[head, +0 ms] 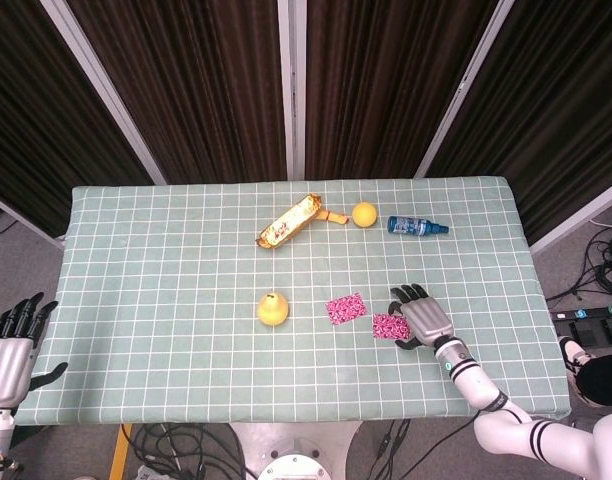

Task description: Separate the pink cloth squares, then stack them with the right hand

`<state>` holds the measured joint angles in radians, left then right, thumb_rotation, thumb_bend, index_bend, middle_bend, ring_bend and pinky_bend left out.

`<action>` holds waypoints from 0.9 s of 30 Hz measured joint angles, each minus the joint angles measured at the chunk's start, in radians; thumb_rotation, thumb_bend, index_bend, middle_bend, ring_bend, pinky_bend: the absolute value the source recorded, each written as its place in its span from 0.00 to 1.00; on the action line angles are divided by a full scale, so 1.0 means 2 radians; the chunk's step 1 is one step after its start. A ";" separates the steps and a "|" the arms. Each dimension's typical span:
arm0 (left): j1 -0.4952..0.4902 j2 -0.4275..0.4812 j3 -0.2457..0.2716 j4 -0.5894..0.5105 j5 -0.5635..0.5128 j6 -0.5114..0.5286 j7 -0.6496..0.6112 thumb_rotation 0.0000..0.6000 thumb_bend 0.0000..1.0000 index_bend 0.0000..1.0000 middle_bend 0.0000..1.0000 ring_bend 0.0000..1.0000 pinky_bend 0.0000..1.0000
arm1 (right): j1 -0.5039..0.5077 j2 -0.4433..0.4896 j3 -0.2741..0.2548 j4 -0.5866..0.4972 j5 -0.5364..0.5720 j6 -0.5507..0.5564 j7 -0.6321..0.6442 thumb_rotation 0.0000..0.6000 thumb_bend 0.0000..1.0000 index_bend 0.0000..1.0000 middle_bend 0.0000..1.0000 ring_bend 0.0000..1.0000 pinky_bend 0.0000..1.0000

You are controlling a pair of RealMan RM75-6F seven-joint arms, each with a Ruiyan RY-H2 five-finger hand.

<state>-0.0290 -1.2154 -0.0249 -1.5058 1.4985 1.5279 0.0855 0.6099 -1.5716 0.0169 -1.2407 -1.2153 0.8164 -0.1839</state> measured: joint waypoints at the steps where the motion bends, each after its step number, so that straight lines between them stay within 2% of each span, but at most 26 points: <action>1: 0.000 0.000 0.000 0.000 0.000 0.000 0.000 1.00 0.00 0.18 0.16 0.11 0.16 | 0.000 -0.002 0.000 0.002 0.000 -0.001 0.000 0.85 0.13 0.33 0.07 0.00 0.00; 12: 0.001 0.000 0.000 0.001 -0.002 0.000 -0.001 1.00 0.00 0.18 0.16 0.11 0.16 | -0.002 -0.010 0.001 0.016 -0.010 -0.005 0.005 0.85 0.13 0.33 0.07 0.00 0.00; 18: 0.001 -0.001 0.000 0.002 -0.002 -0.001 -0.002 1.00 0.00 0.18 0.16 0.11 0.16 | -0.005 -0.011 0.003 0.017 -0.017 0.006 0.007 0.89 0.16 0.46 0.09 0.00 0.00; 27: 0.001 0.000 0.000 0.000 -0.001 0.001 0.000 1.00 0.00 0.18 0.16 0.11 0.16 | 0.013 0.006 0.017 -0.005 -0.037 0.000 0.016 0.90 0.17 0.45 0.09 0.00 0.00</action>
<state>-0.0270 -1.2153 -0.0248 -1.5049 1.4974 1.5295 0.0851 0.6360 -1.5590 0.0503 -1.2516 -1.2884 0.8171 -0.1516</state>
